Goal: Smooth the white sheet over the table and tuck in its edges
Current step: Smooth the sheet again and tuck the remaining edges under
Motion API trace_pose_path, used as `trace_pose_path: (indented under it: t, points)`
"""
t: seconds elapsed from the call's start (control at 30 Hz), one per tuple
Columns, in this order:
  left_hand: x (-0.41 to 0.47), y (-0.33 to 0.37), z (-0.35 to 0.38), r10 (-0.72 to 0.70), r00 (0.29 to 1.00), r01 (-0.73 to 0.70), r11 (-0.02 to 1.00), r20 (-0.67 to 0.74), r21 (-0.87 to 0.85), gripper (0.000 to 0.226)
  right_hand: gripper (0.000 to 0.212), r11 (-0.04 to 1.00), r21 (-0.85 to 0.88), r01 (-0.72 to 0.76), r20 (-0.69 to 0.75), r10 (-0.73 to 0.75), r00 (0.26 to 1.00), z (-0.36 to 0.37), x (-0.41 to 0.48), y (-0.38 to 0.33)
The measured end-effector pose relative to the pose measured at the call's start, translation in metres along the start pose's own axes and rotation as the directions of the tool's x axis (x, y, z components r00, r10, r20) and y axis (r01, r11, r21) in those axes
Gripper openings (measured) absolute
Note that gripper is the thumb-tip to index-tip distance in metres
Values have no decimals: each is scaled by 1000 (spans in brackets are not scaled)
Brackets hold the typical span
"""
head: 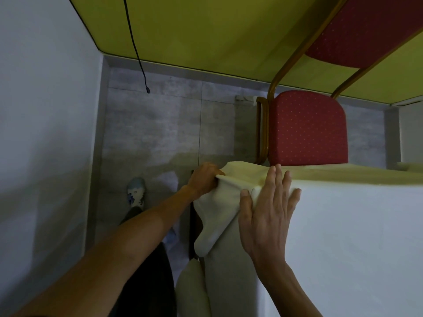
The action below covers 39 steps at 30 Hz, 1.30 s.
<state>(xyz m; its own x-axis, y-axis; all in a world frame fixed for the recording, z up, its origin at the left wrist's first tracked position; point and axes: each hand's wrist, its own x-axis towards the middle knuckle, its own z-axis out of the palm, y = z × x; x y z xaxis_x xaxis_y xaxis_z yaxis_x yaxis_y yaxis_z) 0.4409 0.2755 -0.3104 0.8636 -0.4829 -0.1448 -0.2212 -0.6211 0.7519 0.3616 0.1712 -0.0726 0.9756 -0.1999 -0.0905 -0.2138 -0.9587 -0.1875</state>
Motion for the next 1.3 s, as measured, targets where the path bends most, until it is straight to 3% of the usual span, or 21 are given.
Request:
trace_pose_path:
  t: [0.2, 0.3, 0.37, 0.53, 0.67, 0.8, 0.9, 1.0, 1.1, 1.17, 1.23, 1.3]
  points:
    - [2, -9, -2, -142, 979, 133, 989, 147, 69, 20, 67, 1000, 1, 6, -7, -6, 1000, 1, 0, 1]
    - [-4, 2, -13, -295, 954, 301, 942, 63, -152, 37, 67, 1000, 13, 16, 0, -16, 1000, 0, 0, 1]
    - [-10, 20, -28, -342, 939, 311, 893, -41, -325, 53, 68, 1000, 20, 19, 4, -19, 1000, -1, 0, 1]
    - [-20, 78, -81, -303, 950, 231, 841, -73, -489, 37, 70, 999, 33, 14, 30, -15, 999, -4, 0, -1]
    - [-22, 133, -133, -221, 965, 259, 754, 139, -603, 37, 73, 1000, -6, -19, 86, 19, 996, -9, 0, -4]
    - [-29, 183, -167, -109, 942, 264, 826, 319, -497, 46, 90, 969, 68, -237, 73, 232, 970, -19, -1, -11]
    - [-38, 209, -179, -82, 889, 233, 927, 450, -292, 51, 90, 934, 215, -286, 97, 271, 958, -28, -12, -7]
    - [-45, 223, -178, -33, 891, 12, 999, 454, 49, 54, 79, 885, 309, -349, 97, 335, 937, -36, -41, 14]
    - [-51, 233, -162, 143, 889, -319, 875, 435, 363, 63, 73, 864, 252, -437, 77, 432, 899, -36, -82, 51]
    - [-52, 239, -141, 260, 835, -495, 739, 484, 457, 71, 73, 817, 226, -531, 52, 534, 844, -36, -119, 85]
    - [-53, 236, -131, 292, 813, -554, 653, 503, 516, 76, 74, 774, 201, -600, 45, 605, 795, -33, -157, 114]
    - [-55, 239, -121, 303, 804, -578, 602, 512, 550, 73, 78, 690, 169, -704, 17, 712, 702, -32, -212, 150]
